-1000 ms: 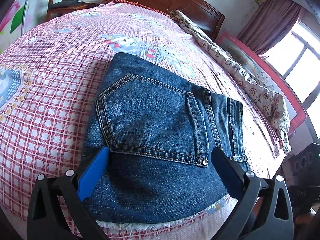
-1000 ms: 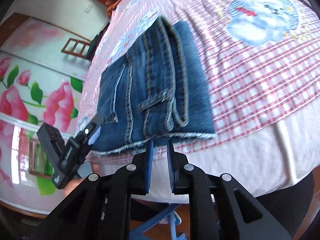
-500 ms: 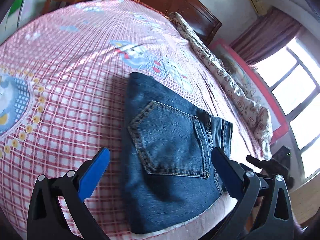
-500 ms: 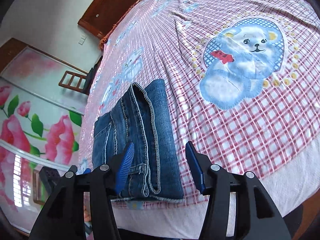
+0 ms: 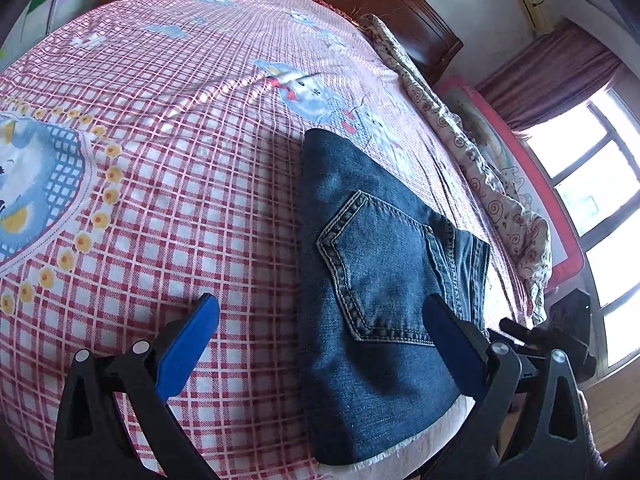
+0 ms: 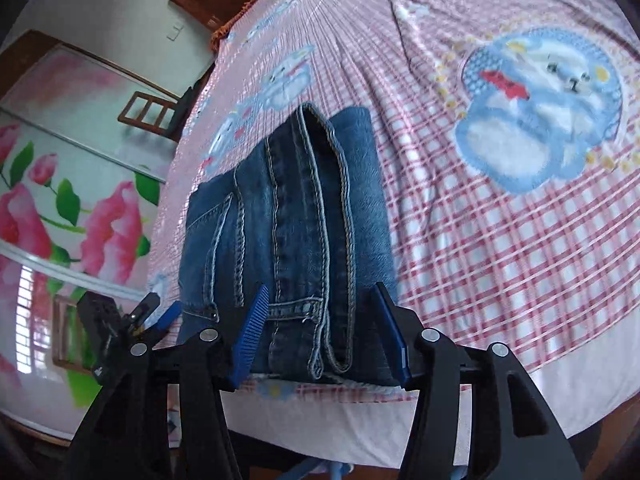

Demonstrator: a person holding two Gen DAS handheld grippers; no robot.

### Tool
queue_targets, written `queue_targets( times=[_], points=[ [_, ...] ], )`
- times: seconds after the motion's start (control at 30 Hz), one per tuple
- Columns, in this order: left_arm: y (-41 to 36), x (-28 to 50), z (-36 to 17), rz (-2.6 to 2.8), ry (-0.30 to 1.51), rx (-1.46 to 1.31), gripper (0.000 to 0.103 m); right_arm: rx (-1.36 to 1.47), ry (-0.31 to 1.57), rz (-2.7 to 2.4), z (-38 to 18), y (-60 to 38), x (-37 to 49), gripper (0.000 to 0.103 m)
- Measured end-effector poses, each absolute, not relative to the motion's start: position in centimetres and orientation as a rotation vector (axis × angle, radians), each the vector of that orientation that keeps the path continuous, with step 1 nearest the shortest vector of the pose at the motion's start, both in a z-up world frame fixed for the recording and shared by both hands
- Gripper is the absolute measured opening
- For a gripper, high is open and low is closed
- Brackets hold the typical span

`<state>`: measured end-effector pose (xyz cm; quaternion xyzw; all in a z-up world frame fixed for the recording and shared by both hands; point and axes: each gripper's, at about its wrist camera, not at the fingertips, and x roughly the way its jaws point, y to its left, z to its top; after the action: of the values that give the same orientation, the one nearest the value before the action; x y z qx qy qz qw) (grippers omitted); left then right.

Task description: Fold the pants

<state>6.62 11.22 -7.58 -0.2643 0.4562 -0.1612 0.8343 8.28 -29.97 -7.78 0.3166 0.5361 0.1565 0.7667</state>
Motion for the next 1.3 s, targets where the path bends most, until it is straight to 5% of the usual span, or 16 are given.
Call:
queue_targets(
  times=[0.07, 0.1, 0.13, 0.3, 0.57, 0.77, 1.3],
  points=[
    [11.3, 6.6, -7.6, -0.343, 0.971, -0.564, 0.101, 0.651, 1.177, 0.354, -8.3, -28.9, 8.3, 0.047],
    [11.2, 6.9, -7.5, -0.343, 0.974, -0.567, 0.101, 0.59, 1.174, 0.349, -8.4, -28.3, 8.2, 0.023],
    [11.3, 6.9, -7.5, -0.342, 0.976, -0.569, 0.101, 0.558, 1.174, 0.366, -8.4, -27.8, 8.1, 0.017],
    [11.2, 7.0, -7.0, -0.339, 0.99, -0.535, 0.101, 0.448, 1.064, 0.387, -4.5, -27.5, 7.1, 0.01],
    [9.4, 8.0, -6.4, -0.44, 1.004, -0.531, 0.101, 0.638, 1.146, 0.307, -9.2, -31.2, 7.6, 0.013],
    [8.9, 9.4, -7.5, -0.51, 1.026, -0.614, 0.101, 0.811, 1.042, 0.272, -7.2, -34.3, 6.5, 0.047],
    [4.4, 13.5, -8.6, -0.728, 1.163, -0.591, 0.101, 0.84, 1.111, 0.333, -9.8, -33.7, 11.1, 0.048]
  ],
)
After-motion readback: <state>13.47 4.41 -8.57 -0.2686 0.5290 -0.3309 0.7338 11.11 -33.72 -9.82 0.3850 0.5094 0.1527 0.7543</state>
